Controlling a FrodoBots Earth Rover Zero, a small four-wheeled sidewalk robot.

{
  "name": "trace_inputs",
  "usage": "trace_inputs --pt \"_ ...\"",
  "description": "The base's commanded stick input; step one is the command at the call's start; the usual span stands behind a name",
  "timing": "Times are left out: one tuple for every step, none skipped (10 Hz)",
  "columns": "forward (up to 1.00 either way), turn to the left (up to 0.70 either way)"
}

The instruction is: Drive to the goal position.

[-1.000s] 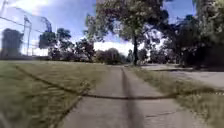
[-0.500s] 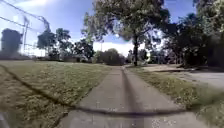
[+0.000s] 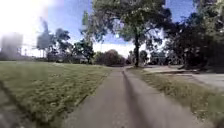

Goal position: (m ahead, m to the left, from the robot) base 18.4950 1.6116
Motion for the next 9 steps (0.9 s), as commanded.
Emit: trace_inputs --pt "1.0 0.0" --pt "1.0 0.0" --pt "1.0 0.0" --pt "1.0 0.0" --pt "1.0 0.0" --pt "1.0 0.0" --pt "1.0 0.0" --pt "1.0 0.0" --pt "1.0 0.0"
